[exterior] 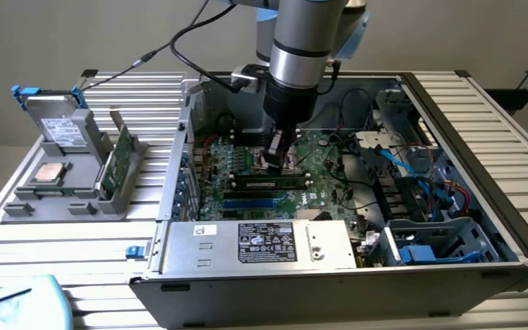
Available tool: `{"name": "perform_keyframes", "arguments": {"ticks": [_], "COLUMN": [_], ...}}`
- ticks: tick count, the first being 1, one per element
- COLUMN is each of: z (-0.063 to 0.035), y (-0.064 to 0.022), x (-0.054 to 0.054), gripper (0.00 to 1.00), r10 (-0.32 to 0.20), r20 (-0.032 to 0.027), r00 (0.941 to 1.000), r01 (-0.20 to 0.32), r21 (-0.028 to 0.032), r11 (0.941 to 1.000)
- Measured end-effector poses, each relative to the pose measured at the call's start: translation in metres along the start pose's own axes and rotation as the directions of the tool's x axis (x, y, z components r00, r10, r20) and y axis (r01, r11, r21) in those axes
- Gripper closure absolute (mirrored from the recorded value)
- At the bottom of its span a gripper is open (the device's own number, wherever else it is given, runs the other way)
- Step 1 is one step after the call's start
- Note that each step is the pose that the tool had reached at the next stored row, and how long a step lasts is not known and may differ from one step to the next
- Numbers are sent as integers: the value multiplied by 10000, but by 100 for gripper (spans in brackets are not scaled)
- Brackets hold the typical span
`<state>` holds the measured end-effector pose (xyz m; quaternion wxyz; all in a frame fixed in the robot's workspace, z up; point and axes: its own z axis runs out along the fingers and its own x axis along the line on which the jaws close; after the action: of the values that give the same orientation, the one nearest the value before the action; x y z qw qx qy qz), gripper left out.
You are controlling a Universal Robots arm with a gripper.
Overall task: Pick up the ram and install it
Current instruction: 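Press down the ram until it locks into place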
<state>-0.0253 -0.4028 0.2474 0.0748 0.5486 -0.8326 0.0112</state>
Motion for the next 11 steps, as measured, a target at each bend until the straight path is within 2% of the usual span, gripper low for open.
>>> {"name": "perform_keyframes", "arguments": {"ticks": [6,8,11], "z": [-1,-1,-1], "y": [1,0,0], "x": [0,0,0], "gripper": [89,89,89], "r10": [608,1113,1512], "r20": [28,60,82], "r00": [9981,9938,9885], "r01": [-608,-1113,-1511], "r21": [2,-49,-99], "r11": [9982,9938,9885]}}
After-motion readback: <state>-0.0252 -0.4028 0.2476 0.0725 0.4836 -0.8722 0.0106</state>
